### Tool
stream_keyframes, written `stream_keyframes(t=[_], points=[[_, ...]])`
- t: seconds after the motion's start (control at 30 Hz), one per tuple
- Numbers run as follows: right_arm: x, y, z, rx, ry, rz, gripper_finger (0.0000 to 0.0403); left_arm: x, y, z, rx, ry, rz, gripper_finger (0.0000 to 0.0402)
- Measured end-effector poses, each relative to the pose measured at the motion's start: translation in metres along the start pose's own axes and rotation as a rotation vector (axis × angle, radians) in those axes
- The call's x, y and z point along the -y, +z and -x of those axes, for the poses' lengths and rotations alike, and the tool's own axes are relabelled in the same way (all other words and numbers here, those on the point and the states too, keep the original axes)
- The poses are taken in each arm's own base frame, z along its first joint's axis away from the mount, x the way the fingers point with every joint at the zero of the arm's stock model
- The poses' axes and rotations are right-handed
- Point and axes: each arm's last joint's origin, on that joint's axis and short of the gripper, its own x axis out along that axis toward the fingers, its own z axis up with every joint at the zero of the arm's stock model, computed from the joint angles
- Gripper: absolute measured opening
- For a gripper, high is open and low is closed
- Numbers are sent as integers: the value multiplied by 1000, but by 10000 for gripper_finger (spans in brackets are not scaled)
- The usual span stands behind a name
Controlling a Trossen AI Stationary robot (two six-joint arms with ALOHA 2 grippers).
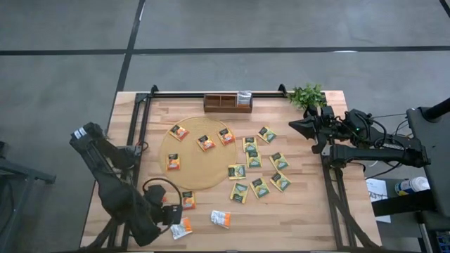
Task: Pick & Place Tea
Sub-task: Put the left white tea bag into the right section of the wooden organizer
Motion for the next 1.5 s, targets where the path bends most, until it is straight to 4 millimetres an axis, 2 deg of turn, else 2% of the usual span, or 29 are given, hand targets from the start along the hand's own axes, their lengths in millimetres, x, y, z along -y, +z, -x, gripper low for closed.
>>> stream_keyframes(t=[0.3,0.5,0.6,0.77,1.03,1.33,1.5], points=[[-2,8,0,101,-8,-54,9,-32,-9,-55,13,120,-80,145],[-1,9,0,123,-47,-46,9,-48,-8,-102,-84,26,-50,145],[0,9,0,136,-75,-30,9,-55,-5,-117,-120,-4,-29,144],[0,9,0,138,-79,-22,9,-64,3,-122,-86,80,-28,136],[0,9,0,138,-79,-24,9,-68,9,-122,-56,154,-31,128],[0,9,0,136,-78,-14,9,-64,4,-124,-115,136,-21,127],[0,9,0,135,-77,-16,9,-61,-7,-143,-160,118,-16,127]])
